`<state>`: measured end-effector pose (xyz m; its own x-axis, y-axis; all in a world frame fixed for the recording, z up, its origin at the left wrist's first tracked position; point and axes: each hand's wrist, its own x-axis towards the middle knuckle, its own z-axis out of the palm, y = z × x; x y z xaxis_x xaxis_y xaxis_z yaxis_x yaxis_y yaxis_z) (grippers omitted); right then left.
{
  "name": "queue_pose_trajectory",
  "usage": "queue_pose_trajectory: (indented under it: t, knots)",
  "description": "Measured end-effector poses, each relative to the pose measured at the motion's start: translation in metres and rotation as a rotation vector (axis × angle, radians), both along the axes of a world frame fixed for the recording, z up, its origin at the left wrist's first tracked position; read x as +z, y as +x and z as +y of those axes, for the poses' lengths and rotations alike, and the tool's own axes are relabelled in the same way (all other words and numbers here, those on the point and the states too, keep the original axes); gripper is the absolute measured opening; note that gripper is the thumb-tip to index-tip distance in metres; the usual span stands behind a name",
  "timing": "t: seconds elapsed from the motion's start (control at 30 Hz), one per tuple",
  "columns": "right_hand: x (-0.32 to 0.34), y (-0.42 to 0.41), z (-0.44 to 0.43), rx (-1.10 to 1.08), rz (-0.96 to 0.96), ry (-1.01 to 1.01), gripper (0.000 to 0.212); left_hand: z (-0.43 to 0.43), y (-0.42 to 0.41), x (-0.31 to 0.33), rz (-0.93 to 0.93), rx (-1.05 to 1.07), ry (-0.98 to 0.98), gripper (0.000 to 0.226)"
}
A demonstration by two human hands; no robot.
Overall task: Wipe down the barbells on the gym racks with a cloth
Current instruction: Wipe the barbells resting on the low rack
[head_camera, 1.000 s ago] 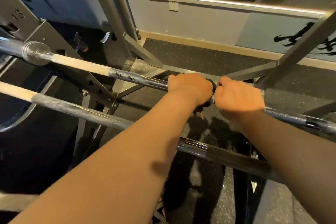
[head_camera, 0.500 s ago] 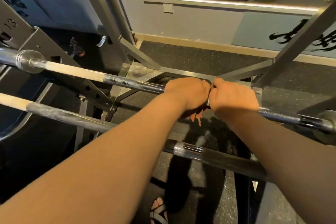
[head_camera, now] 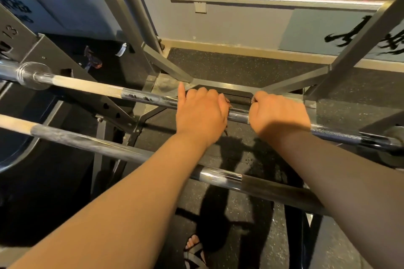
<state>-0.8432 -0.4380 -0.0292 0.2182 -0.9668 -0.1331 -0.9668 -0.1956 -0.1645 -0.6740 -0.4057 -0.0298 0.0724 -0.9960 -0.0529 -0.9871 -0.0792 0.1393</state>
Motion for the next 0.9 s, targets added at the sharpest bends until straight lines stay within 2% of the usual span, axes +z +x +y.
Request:
queue_pose_trajectory:
  t: [0.07, 0.17, 0.33, 0.43, 0.5, 0.57, 0.7, 0.83, 0.9]
  knots:
    - [-0.001, 0.000, 0.000, -0.009, 0.007, 0.003, 0.025, -0.001, -0.025, 0.002, -0.012, 0.023, 0.039, 0.050]
    - [-0.003, 0.001, 0.000, -0.020, 0.011, 0.018, 0.024, 0.009, -0.045, -0.001, 0.042, -0.082, -0.012, 0.046]
    - [-0.003, -0.002, 0.001, -0.009, -0.021, -0.022, 0.020, 0.019, 0.001, -0.001, 0.056, -0.224, -0.080, 0.042]
    - [-0.004, -0.002, 0.002, -0.008, -0.036, -0.029, 0.020, 0.017, 0.033, 0.001, -0.036, -0.081, -0.015, 0.036]
    - [-0.007, -0.004, 0.003, -0.004, -0.044, -0.043, 0.021, 0.009, 0.034, 0.006, -0.019, 0.077, 0.038, 0.041]
    - [-0.006, -0.004, 0.003, 0.000, -0.044, -0.065, 0.022, 0.000, 0.014, 0.010, 0.010, 0.117, 0.055, 0.043]
    - [-0.003, 0.000, 0.004, -0.006, -0.019, -0.062, 0.026, 0.015, -0.034, -0.003, 0.097, -0.065, -0.045, 0.041]
    - [-0.003, -0.001, 0.004, -0.016, -0.029, -0.050, 0.023, 0.022, -0.005, -0.003, 0.137, -0.284, -0.060, 0.041]
    - [-0.005, -0.002, 0.003, -0.013, -0.032, -0.057, 0.022, 0.017, 0.015, 0.000, 0.099, -0.255, -0.051, 0.040]
